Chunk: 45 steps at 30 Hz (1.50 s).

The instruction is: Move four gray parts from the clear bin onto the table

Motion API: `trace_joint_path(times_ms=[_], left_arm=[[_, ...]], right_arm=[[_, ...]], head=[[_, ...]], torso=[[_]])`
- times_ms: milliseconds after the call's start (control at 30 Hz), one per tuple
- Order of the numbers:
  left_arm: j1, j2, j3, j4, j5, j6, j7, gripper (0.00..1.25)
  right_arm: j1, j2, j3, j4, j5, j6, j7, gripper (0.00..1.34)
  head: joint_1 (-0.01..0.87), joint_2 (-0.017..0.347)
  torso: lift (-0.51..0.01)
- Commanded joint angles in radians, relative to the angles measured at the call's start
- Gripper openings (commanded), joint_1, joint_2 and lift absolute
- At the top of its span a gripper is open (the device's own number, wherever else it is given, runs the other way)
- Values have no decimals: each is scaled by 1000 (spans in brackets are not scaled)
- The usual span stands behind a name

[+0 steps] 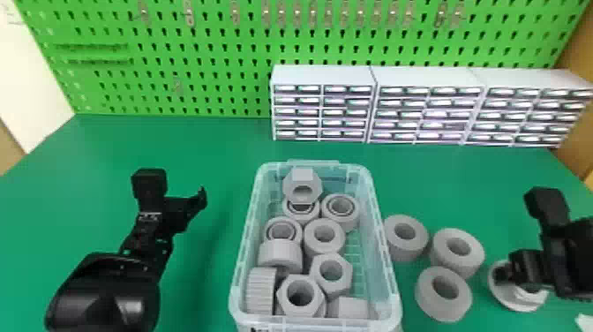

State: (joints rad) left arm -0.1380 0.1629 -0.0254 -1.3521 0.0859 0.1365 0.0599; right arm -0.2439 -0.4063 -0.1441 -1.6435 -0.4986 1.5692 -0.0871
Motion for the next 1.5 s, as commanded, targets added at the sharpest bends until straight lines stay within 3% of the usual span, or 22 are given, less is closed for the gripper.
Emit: trace_joint_path(times_ms=[0, 1033, 1467], left_arm=[[0, -2, -1, 1, 0, 0, 0, 1068], [-5, -8, -5, 8, -1, 0, 0, 1068], [-5, -8, -8, 10, -1, 0, 0, 1066]], right_arm=[[2, 0, 3, 11, 2, 3, -2, 293], [-35, 37, 144, 51, -28, 3, -2, 301], [-48, 38, 143, 51, -35, 3, -2, 948]], head=[[693, 72], [693, 72], [693, 72]], torso=[[-52], [-52], [-52]])
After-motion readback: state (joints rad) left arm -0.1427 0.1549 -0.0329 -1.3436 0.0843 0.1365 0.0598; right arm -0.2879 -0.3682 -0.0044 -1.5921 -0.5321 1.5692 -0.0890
